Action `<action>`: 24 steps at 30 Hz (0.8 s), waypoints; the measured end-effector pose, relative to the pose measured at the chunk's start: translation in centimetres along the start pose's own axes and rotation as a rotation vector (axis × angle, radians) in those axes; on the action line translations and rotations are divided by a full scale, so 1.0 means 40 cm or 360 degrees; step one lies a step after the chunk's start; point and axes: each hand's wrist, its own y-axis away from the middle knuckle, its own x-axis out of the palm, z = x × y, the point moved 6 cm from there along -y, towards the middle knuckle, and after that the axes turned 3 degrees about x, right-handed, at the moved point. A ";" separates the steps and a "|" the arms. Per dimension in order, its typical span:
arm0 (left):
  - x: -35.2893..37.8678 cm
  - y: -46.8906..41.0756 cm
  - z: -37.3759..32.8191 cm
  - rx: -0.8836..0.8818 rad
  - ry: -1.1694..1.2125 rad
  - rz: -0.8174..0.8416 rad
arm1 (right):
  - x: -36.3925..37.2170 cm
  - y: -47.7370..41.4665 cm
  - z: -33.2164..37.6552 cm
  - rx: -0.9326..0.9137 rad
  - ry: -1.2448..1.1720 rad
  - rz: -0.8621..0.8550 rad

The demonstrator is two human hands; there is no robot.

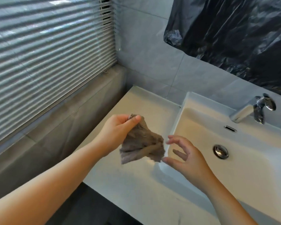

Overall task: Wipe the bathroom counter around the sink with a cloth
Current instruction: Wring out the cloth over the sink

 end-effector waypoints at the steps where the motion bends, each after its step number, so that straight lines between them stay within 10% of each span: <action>1: -0.009 -0.004 -0.002 -0.0009 0.0007 0.0044 | 0.016 -0.008 0.009 0.0038 -0.0081 -0.0060; 10: -0.068 -0.069 -0.063 -0.0194 0.0770 0.0173 | 0.145 -0.128 0.064 0.0316 -0.0848 0.0517; 14: -0.118 -0.124 -0.034 -0.0387 0.0864 -0.0065 | 0.104 -0.161 0.100 0.0272 -0.0933 0.0438; 20: -0.033 -0.066 0.069 -0.0774 0.1026 0.0336 | 0.046 -0.225 0.137 0.0332 -0.1020 0.0261; 24: 0.018 -0.059 0.103 -0.0563 0.0954 0.0208 | 0.017 -0.251 0.146 0.0369 -0.0912 0.0355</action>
